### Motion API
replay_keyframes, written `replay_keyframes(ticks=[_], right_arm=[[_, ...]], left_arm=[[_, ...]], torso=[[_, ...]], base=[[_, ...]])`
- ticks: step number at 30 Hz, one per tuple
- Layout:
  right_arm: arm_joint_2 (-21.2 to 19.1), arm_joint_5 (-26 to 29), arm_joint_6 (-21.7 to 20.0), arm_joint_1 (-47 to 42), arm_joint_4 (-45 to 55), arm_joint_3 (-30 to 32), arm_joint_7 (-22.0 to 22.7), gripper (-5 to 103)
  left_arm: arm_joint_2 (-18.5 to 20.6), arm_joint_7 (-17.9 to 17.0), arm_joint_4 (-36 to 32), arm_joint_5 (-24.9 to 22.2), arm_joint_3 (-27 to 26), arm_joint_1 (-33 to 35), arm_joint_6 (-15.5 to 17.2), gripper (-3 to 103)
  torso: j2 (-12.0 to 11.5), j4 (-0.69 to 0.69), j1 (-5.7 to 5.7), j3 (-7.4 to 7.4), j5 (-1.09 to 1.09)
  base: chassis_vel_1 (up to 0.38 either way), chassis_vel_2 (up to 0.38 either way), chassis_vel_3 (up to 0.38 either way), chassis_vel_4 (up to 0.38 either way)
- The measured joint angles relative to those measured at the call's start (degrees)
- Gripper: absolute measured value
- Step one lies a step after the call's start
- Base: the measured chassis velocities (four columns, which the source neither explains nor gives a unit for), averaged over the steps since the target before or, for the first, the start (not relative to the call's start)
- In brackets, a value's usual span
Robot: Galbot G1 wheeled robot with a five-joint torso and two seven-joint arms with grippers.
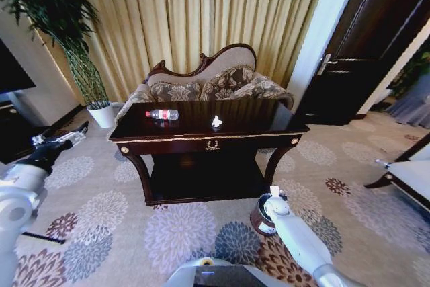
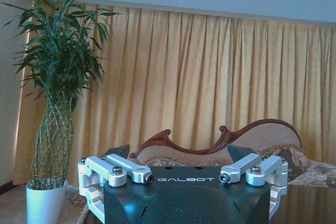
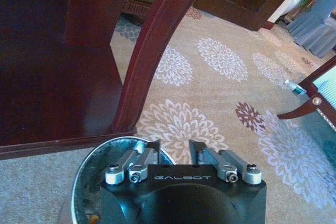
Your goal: Move to the front of the table and place the trash on the table into the trash bin.
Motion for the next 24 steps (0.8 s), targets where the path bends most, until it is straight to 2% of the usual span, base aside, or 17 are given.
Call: replay_keyframes(ticks=[2,3,5,6,8,9,11,12,13,14,15,17,18,24], right_arm=[[-0.5,1.0,0.0,-0.1,0.5,0.1,0.0,38],[-0.5,1.0,0.0,-0.1,0.5,0.1,0.0,38],[-0.7,3.8,0.3,-0.4,2.3,0.8,-0.1,50],[-0.7,3.8,0.3,-0.4,2.3,0.8,-0.1,50],[-1.7,7.2,4.6,-1.3,8.4,1.7,-2.0,61],[-1.7,7.2,4.6,-1.3,8.4,1.7,-2.0,61],[-3.9,9.0,8.0,-2.8,17.4,1.9,-4.9,71],[-3.9,9.0,8.0,-2.8,17.4,1.9,-4.9,71],[-5.3,9.4,9.3,-3.8,23.3,1.8,-6.2,77],[-6.4,10.2,9.8,-4.3,28.6,1.7,-6.7,77],[-7.7,11.8,9.9,-4.8,36.3,1.4,-6.7,88],[-8.5,12.7,10.2,-5.0,40.2,1.2,-6.6,88],[-9.7,13.5,11.2,-5.2,44.7,0.7,-6.5,97],[-14.4,11.6,16.5,-6.8,51.9,0.5,-9.2,100]], left_arm=[[0.0,0.0,0.0,0.1,0.3,-0.3,0.0,100],[0.0,0.0,0.0,0.1,0.3,-0.3,0.0,100],[0.0,0.0,0.0,0.1,0.7,-0.6,0.0,100],[0.0,0.0,0.0,0.1,0.7,-0.6,0.0,100],[0.0,0.0,-0.2,0.1,0.9,-0.8,0.0,100],[0.0,0.0,-0.2,0.1,0.9,-0.8,0.0,100],[0.2,0.0,-0.2,0.1,0.9,-0.8,0.0,100],[0.2,0.0,-0.2,0.1,0.9,-0.8,0.0,100],[0.3,0.0,-0.2,0.1,0.9,-0.8,0.0,100],[0.3,0.0,-0.2,0.1,0.9,-0.8,0.0,100],[0.3,0.0,-0.2,0.1,0.9,-0.8,-0.1,100],[0.3,0.0,-0.2,0.1,0.9,-0.8,-0.1,100],[0.3,0.0,-0.3,0.1,0.9,-0.8,-0.2,100],[0.3,0.1,-0.6,0.1,0.9,-0.6,-0.2,100]], torso=[[0.0,0.00,0.00,0.00,-0.01],[0.0,0.00,0.00,0.00,-0.01],[0.0,-0.02,0.01,0.01,0.00],[0.0,-0.02,0.01,0.01,0.00],[0.0,0.00,0.00,0.00,0.01],[0.0,0.00,0.00,0.00,0.01],[0.0,0.02,0.00,0.00,-0.01],[0.0,0.02,0.00,0.00,-0.01],[0.0,-0.01,0.00,0.00,0.00],[0.0,-0.02,0.00,0.00,-0.01],[0.0,0.00,0.01,0.00,-0.02],[0.0,0.02,0.01,0.00,-0.01],[0.0,0.02,0.00,0.00,-0.01],[0.0,-0.02,0.00,0.00,0.00]], base=[[0.000,0.000,0.000,0.000],[0.000,0.000,0.000,0.000],[0.000,0.000,0.000,0.000],[0.000,0.000,0.000,0.000],[0.000,0.000,0.000,0.000],[0.000,0.000,0.000,0.000],[0.000,0.000,0.000,0.000],[0.000,0.000,0.000,0.000],[0.000,0.000,0.000,0.000],[0.000,0.000,0.000,0.000],[0.000,0.000,0.000,0.000],[0.000,0.000,0.000,0.000],[0.000,0.000,0.000,0.000],[0.000,0.000,0.000,0.000]])
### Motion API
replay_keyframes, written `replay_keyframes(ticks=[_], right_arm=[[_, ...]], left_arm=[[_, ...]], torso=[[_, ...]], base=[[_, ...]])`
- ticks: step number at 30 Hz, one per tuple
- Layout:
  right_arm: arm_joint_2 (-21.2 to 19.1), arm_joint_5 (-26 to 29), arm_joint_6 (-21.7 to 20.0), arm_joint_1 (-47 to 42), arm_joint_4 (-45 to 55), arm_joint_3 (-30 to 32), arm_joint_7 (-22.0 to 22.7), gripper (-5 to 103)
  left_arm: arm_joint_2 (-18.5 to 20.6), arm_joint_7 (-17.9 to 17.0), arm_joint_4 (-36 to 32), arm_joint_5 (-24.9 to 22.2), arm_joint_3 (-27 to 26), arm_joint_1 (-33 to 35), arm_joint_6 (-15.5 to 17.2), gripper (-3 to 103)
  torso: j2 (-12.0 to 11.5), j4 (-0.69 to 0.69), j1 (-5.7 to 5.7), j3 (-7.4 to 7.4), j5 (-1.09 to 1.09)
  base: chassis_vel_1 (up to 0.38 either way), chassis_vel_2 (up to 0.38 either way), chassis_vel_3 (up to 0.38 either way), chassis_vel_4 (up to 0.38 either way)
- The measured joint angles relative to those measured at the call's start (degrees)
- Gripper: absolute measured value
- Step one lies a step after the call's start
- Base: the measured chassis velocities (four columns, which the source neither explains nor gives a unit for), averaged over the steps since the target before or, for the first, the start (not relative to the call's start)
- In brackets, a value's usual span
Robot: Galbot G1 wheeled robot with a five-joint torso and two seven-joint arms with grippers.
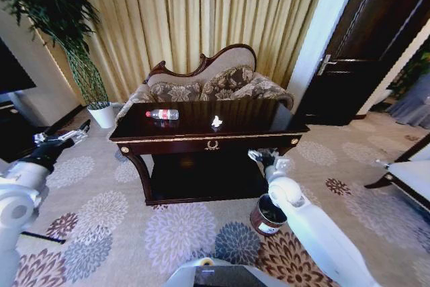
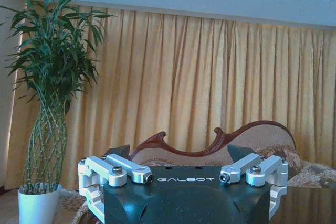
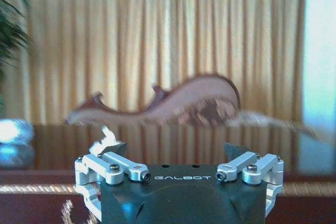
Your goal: Move to the front of the table and place the trash on the table into the trash bin.
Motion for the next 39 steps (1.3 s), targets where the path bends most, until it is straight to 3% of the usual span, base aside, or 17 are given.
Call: replay_keyframes(ticks=[5,22,39], right_arm=[[-2.6,0.7,-1.1,-0.8,5.0,1.6,-1.6,100],[-2.0,1.1,-2.7,-0.4,5.6,1.8,-2.2,100],[-1.8,1.4,-3.3,0.4,4.8,1.3,-2.4,100]], left_arm=[[0.0,0.0,-0.1,0.6,0.4,0.0,0.0,100],[-0.1,-0.4,-0.9,0.7,0.3,0.0,1.1,100],[-0.2,-1.0,-1.5,0.9,1.0,-0.6,1.4,100]], torso=[[0.0,0.01,0.00,0.00,-0.01],[0.0,0.02,-0.01,-0.01,0.00],[0.0,0.01,0.04,0.02,0.00]], base=[[0.000,0.000,0.000,0.000],[-0.016,0.019,0.016,-0.018],[-0.225,0.224,0.233,-0.237]])
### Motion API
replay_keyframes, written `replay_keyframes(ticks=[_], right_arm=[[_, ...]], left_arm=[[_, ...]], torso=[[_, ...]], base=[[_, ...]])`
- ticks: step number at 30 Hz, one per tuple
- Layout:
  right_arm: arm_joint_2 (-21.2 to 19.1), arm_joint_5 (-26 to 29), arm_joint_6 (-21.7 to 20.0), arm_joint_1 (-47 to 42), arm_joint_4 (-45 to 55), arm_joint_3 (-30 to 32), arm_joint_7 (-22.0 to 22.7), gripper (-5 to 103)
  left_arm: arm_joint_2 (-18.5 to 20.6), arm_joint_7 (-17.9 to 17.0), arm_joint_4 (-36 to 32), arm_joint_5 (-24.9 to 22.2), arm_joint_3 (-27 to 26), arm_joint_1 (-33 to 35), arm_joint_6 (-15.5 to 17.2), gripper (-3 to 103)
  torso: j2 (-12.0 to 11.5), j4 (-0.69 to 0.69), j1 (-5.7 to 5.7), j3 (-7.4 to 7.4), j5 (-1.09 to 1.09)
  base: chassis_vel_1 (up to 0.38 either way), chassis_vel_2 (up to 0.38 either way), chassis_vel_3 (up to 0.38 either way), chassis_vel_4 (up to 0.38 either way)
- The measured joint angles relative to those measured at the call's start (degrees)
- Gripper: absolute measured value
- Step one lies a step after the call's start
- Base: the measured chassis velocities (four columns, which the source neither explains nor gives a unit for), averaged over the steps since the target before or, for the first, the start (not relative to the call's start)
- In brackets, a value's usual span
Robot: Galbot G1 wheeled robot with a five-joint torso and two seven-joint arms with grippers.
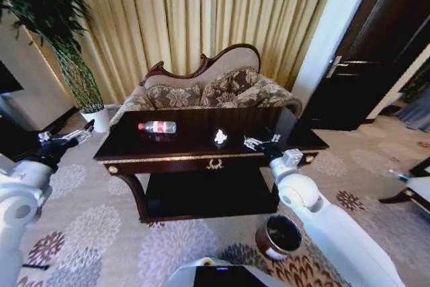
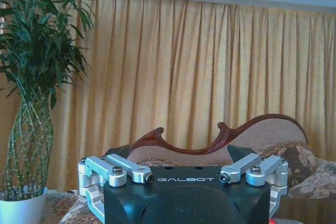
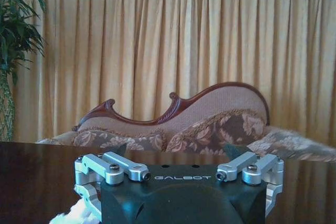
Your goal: Move to the front of the table and place the trash on the table into the trash bin.
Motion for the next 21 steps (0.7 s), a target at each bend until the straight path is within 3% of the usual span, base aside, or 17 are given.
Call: replay_keyframes(ticks=[3,5,6,8,9,11,14,21], right_arm=[[0.0,2.5,-0.4,-0.3,0.8,-0.3,0.7,100],[-0.2,8.1,-3.8,-1.2,3.5,-0.9,3.1,100],[-0.2,8.1,-3.8,-1.2,3.5,-0.9,3.1,100],[-1.0,16.8,-10.8,-1.6,8.0,-2.1,8.0,100],[-1.0,16.8,-10.8,-1.6,8.0,-2.1,8.0,100],[-1.5,25.2,-15.6,-0.2,10.4,-3.0,12.8,100],[-2.5,29.2,-19.1,2.4,9.8,-3.7,14.4,100],[-5.1,30.5,-22.6,6.9,5.7,-5.6,12.5,100]], left_arm=[[0.0,0.0,0.0,0.0,0.0,0.0,0.0,100],[0.0,0.0,0.0,0.0,0.0,0.0,0.0,100],[0.0,0.0,0.0,0.0,0.0,0.0,0.0,100],[0.0,0.0,-0.1,0.0,0.1,0.0,0.0,100],[0.0,0.0,-0.1,0.0,0.1,0.0,0.0,100],[0.0,0.0,-0.2,0.0,0.3,-0.1,0.1,100],[0.0,0.0,-0.3,0.1,0.5,0.0,0.1,100],[0.2,0.0,-0.5,0.2,0.6,0.2,0.1,100]], torso=[[0.0,0.01,0.02,0.00,0.00],[0.0,0.01,0.04,0.01,0.00],[0.0,0.01,0.04,0.01,0.00],[0.0,0.00,-0.04,-0.03,0.00],[0.0,0.00,-0.04,-0.03,0.00],[0.1,0.00,-0.10,-0.06,-0.01],[0.1,0.03,-0.10,-0.05,0.00],[0.0,-0.01,-0.01,0.00,0.00]], base=[[-0.187,0.181,0.195,-0.146],[-0.135,0.055,0.080,-0.091],[-0.098,0.025,0.042,-0.065],[0.000,0.000,0.000,0.000],[0.000,0.000,0.000,0.000],[0.000,0.000,0.000,0.000],[0.018,-0.006,-0.015,0.011],[0.000,0.000,0.000,0.000]])
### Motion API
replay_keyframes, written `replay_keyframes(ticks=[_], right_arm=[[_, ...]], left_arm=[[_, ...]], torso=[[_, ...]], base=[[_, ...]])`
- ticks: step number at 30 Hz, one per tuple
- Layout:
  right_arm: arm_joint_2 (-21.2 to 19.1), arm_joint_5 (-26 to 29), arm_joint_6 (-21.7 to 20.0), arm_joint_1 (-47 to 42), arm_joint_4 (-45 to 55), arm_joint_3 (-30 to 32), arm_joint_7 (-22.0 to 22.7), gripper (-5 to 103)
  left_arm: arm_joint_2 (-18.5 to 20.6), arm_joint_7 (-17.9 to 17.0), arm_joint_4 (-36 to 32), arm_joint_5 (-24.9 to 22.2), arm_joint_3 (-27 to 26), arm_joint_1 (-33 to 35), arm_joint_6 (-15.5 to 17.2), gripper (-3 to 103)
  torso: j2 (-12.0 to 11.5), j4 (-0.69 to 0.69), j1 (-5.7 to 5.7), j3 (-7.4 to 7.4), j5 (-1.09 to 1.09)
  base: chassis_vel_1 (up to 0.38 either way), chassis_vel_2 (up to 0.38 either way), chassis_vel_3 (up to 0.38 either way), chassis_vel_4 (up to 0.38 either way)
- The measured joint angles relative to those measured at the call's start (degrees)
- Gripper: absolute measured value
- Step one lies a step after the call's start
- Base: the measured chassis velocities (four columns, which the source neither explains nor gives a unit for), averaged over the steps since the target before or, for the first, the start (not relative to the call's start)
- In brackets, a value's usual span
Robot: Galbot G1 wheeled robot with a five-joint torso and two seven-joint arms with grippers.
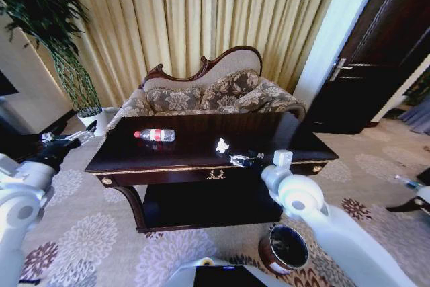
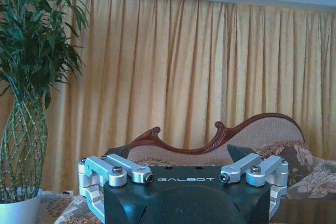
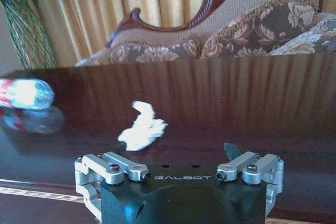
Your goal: Move to the front of the table and place the trash on the table into the trash bin.
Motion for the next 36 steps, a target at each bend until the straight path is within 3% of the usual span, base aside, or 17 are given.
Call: replay_keyframes(ticks=[6,11,14,15,22,36], right_arm=[[-0.8,-1.2,-1.4,5.1,-4.6,-2.4,-3.0,100],[-0.3,1.2,-1.9,10.1,-5.6,-5.1,-2.8,100],[-0.1,1.7,-1.3,12.3,-6.2,-7.0,-4.2,100],[-0.1,1.0,0.2,14.2,-6.9,-9.0,-6.9,100],[-0.4,1.3,0.9,19.5,-7.6,-14.6,-8.4,100],[3.7,5.1,-3.3,23.8,-10.5,-20.2,0.3,100]], left_arm=[[0.0,-0.1,-0.1,0.6,0.6,-0.2,0.0,100],[-0.1,-0.5,-0.5,0.8,1.2,-0.3,0.3,100],[-0.1,-0.6,-0.6,0.8,1.3,-0.3,0.4,100],[-0.1,-0.7,-0.6,0.9,1.3,-0.3,0.4,100],[0.0,-0.7,-0.6,1.0,1.2,-0.2,0.4,100],[-0.7,-0.7,-0.6,1.9,2.2,-0.7,0.4,100]], torso=[[0.0,0.01,-0.03,-0.02,0.00],[0.0,0.02,-0.02,-0.02,-0.01],[0.0,0.02,-0.02,-0.01,0.00],[0.0,0.02,-0.02,-0.01,-0.01],[0.0,0.02,-0.02,-0.02,0.00],[0.0,0.02,-0.02,-0.01,-0.01]], base=[[0.000,0.000,0.000,0.000],[0.000,0.000,0.000,0.000],[0.000,0.000,0.000,0.000],[0.000,0.000,0.000,0.000],[0.000,0.000,0.000,0.000],[0.000,0.000,0.000,0.000]])
